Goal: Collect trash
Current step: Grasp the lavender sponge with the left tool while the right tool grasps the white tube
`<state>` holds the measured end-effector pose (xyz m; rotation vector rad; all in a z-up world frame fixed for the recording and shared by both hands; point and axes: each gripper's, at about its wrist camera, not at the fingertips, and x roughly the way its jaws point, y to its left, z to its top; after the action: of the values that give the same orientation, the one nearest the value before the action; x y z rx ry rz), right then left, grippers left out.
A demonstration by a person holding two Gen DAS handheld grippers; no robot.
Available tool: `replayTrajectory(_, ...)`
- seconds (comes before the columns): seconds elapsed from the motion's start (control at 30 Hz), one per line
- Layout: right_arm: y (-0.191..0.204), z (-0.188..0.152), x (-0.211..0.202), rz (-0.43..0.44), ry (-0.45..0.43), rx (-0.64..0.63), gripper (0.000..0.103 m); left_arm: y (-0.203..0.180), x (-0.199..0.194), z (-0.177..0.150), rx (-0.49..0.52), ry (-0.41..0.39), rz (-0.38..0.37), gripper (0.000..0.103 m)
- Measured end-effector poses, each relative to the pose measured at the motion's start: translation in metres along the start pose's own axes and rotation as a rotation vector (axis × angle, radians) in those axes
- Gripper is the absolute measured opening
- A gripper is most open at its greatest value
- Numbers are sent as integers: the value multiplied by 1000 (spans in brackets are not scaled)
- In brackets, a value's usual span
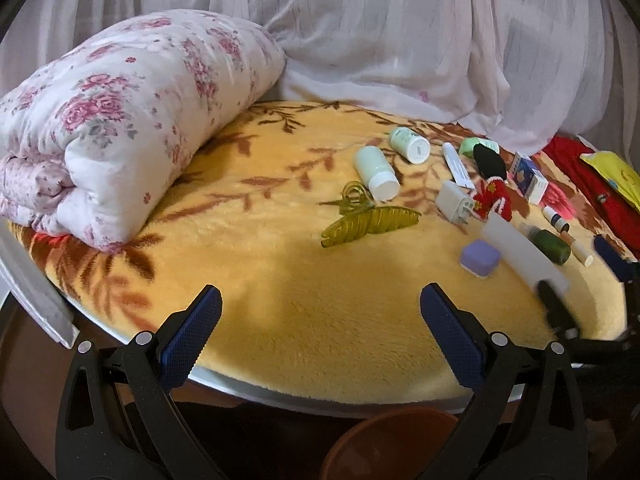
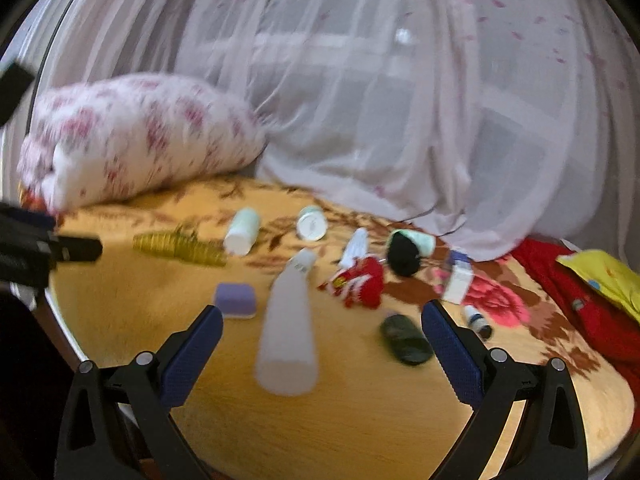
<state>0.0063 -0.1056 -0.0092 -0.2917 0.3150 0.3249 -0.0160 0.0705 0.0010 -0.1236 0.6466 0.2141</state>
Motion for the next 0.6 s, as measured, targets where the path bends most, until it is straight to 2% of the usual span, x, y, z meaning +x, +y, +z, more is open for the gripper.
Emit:
replayTrajectory(0.07, 6, 0, 9, 19, 19, -20, 96, -1, -1, 0, 2, -4, -7, 97)
replayTrajectory(0.1, 8, -1, 14, 25, 38, -26, 86, -1, -1, 0, 2, -3, -11, 97)
replayTrajectory(0.17, 7, -3, 29, 64, 98, -20, 56, -3, -1, 0, 7, 0, -17, 97)
replayTrajectory(0.2, 4, -5, 39, 108, 145, 1, 26, -5, 0, 0, 9, 3, -19, 97)
replayTrajectory(0.23, 0, -7, 45, 140, 178, 36, 28, -6, 1, 0, 12, 5, -21, 97)
replayTrajectory(0.3, -5, -9, 44, 157, 161, 86, 26, -9, 2, 0, 18, 10, -26, 97)
replayTrajectory(0.4, -8, -5, 31, 134, 134, 69, 26, -19, 7, 2, 32, 18, -67, 97)
replayTrajectory(0.6, -43, 11, -8, 67, 49, 129, 26, -58, 20, 9, 133, 4, -219, 97)
